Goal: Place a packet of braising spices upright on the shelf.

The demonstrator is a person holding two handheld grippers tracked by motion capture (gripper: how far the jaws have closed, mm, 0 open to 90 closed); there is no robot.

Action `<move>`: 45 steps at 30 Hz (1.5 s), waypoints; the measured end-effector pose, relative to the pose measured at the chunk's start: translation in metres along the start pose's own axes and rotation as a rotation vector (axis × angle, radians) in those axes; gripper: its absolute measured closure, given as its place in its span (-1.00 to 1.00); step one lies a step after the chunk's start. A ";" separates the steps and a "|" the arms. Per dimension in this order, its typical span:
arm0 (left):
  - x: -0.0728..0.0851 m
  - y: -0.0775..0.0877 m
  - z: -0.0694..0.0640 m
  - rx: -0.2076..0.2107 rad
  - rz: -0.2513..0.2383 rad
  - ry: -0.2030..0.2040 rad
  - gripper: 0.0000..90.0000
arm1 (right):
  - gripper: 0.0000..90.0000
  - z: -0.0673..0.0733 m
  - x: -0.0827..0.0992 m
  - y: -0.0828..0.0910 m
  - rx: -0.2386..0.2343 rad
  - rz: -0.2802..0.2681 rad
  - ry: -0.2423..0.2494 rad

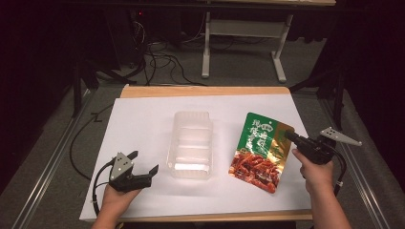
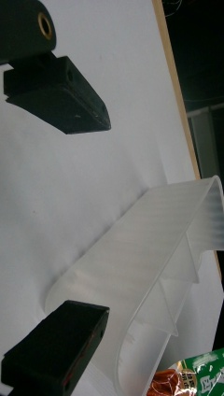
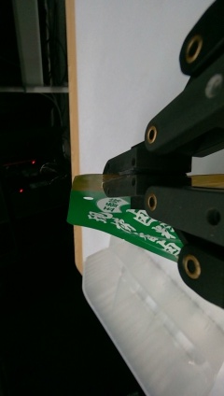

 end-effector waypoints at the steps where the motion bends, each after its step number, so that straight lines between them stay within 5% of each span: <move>1: 0.000 0.000 0.000 0.000 0.000 0.000 -0.77 | 1.00 0.002 -0.002 0.001 -0.004 -0.006 0.004; 16: 0.000 0.001 0.001 -0.003 -0.010 0.002 -0.77 | 1.00 0.039 -0.023 0.012 -0.062 -0.089 0.119; 31: 0.000 0.001 0.001 -0.001 -0.005 0.000 -0.77 | 1.00 0.048 -0.035 0.026 -0.020 -0.164 0.178; 45: 0.000 0.001 0.001 -0.003 -0.005 -0.001 -0.77 | 1.00 0.043 -0.042 0.038 0.019 -0.229 0.174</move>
Point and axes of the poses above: each handheld gripper's, and its own axes: y roughly backward along the jaws, x roughly out of its underside, z roughly to its left, the point moved 1 cm from there along -y, roughly forward along the jaws, and after that the axes turned 3 degrees about -x, right-handed, at the moved point
